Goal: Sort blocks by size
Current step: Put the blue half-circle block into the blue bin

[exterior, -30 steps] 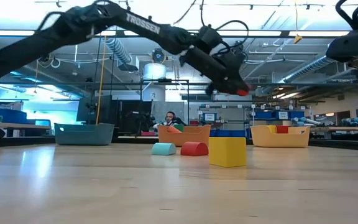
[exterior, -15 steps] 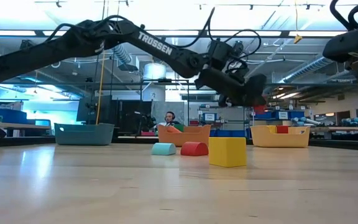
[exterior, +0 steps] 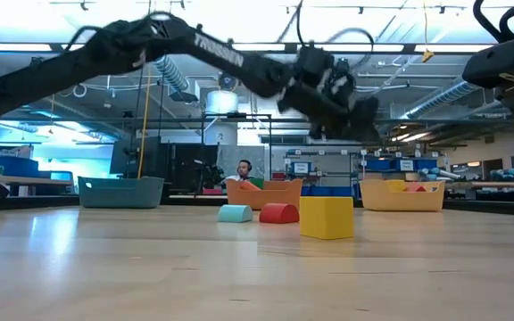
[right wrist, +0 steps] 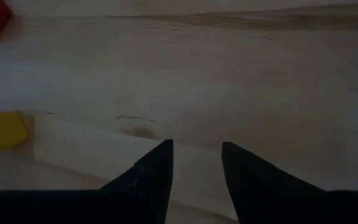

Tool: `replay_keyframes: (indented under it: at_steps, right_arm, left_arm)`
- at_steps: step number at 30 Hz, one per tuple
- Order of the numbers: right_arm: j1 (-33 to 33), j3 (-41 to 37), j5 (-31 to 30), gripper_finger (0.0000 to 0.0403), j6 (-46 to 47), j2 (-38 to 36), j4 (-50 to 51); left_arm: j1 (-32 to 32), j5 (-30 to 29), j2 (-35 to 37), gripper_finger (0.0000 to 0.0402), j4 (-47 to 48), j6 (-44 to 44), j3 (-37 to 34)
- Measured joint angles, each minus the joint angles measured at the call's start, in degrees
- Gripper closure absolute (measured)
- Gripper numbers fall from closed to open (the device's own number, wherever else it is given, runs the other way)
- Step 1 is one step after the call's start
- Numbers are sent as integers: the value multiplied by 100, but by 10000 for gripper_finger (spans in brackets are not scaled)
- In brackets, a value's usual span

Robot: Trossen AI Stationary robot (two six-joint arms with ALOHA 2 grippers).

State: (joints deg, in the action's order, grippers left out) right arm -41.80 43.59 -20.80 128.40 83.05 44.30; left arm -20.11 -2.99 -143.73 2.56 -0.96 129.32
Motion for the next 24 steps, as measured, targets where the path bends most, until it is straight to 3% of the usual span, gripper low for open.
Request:
replay_keyframes:
  at_steps: [6, 13, 17, 24]
  right_arm:
    - [-57, 0, -1, 251, -60, -2, 73]
    - [-232, 1, 293, 251, -259, -2, 242]
    - [-443, 2, 784, 243, -560, -2, 270]
    - [-817, 167, 1318, 188, -1826, -2, 310]
  left_arm:
    - [1, -35, 607, 143, 1528, 427, 393]
    - [302, -3, 1284, 143, 2275, 740, 334]
    - [609, 267, 1660, 143, 2339, 958, -391]
    - [1524, -861, 2770, 143, 1171, 1682, -2612]
